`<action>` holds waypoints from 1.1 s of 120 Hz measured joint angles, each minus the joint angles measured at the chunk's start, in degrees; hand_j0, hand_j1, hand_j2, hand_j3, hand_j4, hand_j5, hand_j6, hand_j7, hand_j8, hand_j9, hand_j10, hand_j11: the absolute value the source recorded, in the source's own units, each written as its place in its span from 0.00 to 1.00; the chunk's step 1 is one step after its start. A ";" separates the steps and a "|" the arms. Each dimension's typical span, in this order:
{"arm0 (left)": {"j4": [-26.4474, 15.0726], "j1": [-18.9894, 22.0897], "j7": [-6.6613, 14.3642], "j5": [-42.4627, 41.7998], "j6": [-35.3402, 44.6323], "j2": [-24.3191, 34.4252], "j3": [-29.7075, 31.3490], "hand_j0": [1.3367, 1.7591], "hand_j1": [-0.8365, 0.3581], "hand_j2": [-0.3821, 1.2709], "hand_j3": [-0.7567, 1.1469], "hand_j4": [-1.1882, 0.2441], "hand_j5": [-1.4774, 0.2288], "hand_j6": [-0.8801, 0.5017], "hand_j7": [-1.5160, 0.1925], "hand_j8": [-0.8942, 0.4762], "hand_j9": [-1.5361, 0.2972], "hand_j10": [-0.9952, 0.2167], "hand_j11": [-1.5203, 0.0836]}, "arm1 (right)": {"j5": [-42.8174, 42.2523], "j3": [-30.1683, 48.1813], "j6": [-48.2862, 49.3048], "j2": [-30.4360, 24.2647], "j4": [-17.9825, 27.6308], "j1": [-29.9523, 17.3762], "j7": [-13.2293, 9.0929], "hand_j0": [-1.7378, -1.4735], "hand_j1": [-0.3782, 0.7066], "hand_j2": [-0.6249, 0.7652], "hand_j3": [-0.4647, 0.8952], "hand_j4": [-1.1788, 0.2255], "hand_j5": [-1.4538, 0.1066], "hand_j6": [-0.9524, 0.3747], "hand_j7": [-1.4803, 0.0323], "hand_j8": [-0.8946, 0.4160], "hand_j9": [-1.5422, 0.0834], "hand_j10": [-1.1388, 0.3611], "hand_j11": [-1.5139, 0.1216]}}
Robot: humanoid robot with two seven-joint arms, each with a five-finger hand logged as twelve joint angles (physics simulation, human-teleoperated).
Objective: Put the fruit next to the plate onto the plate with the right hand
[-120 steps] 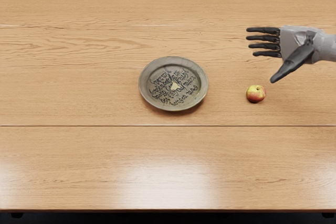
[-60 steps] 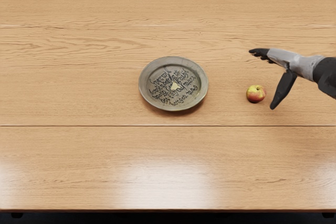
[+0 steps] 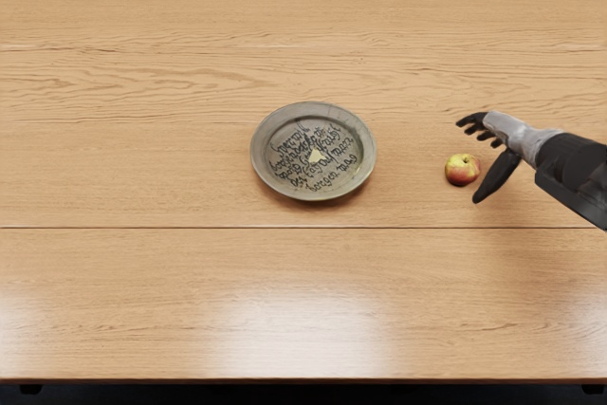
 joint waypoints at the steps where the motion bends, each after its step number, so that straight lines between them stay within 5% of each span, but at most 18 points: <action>1: 0.00 0.00 0.00 0.00 0.00 0.00 0.00 0.76 0.76 0.26 0.40 0.67 0.69 0.47 0.71 0.48 0.67 0.63 0.76 | 0.00 0.00 -0.18 0.13 -0.11 -0.02 -0.14 0.30 0.25 0.42 0.34 0.69 0.76 0.56 0.80 0.52 0.78 0.62 0.76; 35: 0.00 0.00 0.00 0.00 -0.01 0.00 0.00 0.76 0.76 0.26 0.40 0.67 0.69 0.47 0.71 0.48 0.67 0.63 0.76 | -1.56 -0.33 -8.10 3.89 -3.35 -0.56 -2.74 0.30 0.33 0.41 0.34 0.64 0.70 0.50 0.74 0.47 0.73 0.57 0.71; 132: 0.00 0.00 0.00 0.00 0.01 0.00 0.00 0.76 0.76 0.26 0.40 0.67 0.69 0.47 0.71 0.48 0.67 0.63 0.76 | -4.17 -7.31 -18.64 9.53 -5.38 -1.42 -3.00 0.30 0.49 0.39 0.34 0.54 0.58 0.40 0.61 0.36 0.61 0.48 0.59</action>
